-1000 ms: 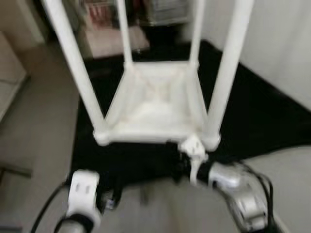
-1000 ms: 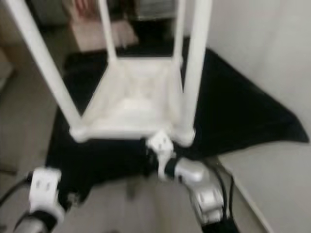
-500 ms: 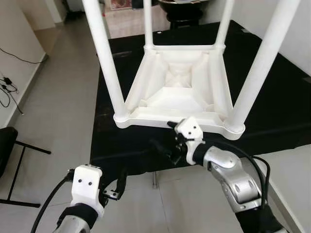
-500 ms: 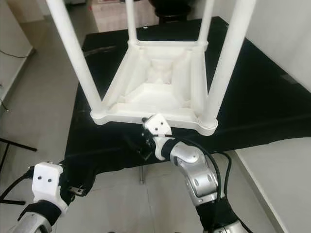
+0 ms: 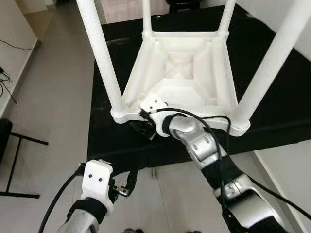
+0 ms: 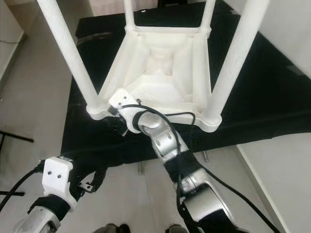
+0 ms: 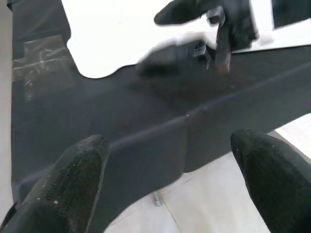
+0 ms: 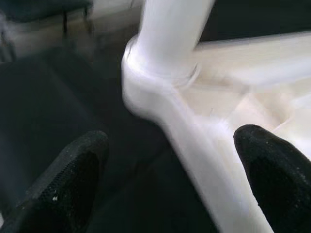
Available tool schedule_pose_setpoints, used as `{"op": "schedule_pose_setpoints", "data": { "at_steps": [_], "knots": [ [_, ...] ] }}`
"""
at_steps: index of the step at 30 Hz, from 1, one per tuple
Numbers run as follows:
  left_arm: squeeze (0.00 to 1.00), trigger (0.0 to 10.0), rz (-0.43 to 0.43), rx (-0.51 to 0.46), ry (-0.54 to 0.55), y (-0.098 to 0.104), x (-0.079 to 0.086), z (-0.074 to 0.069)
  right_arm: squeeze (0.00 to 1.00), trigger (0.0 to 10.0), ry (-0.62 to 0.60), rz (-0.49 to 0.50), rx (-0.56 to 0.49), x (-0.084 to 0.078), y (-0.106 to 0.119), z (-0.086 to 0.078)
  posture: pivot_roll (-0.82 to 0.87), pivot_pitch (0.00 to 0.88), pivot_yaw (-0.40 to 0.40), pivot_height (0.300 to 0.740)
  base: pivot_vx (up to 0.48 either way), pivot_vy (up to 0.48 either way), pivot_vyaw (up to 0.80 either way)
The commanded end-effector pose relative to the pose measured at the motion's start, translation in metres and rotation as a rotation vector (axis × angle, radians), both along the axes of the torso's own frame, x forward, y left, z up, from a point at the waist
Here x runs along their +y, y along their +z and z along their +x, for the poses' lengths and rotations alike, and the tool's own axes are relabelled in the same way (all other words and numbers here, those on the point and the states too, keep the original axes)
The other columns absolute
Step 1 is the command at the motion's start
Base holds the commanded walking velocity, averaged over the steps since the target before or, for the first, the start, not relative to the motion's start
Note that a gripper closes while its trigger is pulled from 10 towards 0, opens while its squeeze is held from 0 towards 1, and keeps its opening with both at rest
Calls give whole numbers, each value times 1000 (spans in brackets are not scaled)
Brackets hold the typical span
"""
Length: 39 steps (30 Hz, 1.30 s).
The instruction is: Building children table
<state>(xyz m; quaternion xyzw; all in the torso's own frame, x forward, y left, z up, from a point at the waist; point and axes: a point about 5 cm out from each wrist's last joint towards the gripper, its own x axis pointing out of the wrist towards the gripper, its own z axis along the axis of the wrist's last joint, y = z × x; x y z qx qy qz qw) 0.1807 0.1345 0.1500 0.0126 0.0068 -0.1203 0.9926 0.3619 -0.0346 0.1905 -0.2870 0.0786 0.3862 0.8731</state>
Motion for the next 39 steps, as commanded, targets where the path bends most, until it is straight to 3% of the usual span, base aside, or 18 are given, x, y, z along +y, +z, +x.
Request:
{"op": "schedule_pose_setpoints", "data": {
  "at_steps": [1,6,12,24,25,26,28,30,39],
  "knots": [
    [0,10000,12,16,-3,-1,0,-5,0,10000,19,-85,56,2,-11,-1,19,231,17,740,0,0,0],
    [0,10000,-1,22,3,0,-2,-11,0,10000,-16,-167,165,-5,-9,7,24,255,-2,740,0,0,0],
    [0,10000,-9,25,3,0,-5,-12,0,10000,-87,-200,190,-14,-1,21,17,261,-16,740,0,0,0],
    [0,10000,-12,26,2,0,-6,-13,0,10000,-101,-203,199,-16,0,23,16,260,-16,740,0,0,0],
    [0,10000,-16,30,2,-1,-6,-13,0,5686,-83,-197,214,-15,2,24,12,254,-18,740,0,0,0],
    [0,10000,-17,32,2,-2,-7,-12,0,0,-27,-171,220,-10,4,22,13,244,-20,740,0,0,0],
    [0,10000,-17,32,2,-2,-7,-12,0,0,-27,-171,220,-10,4,22,13,244,-20,740,0,0,0],
    [0,10000,-18,35,2,-4,-8,-12,0,0,59,-137,231,-3,7,17,2,242,-29,740,0,0,0],
    [0,10000,-23,36,1,-5,-10,-10,0,0,53,-117,258,-4,8,20,-28,236,-43,740,0,0,0]
  ]
}}
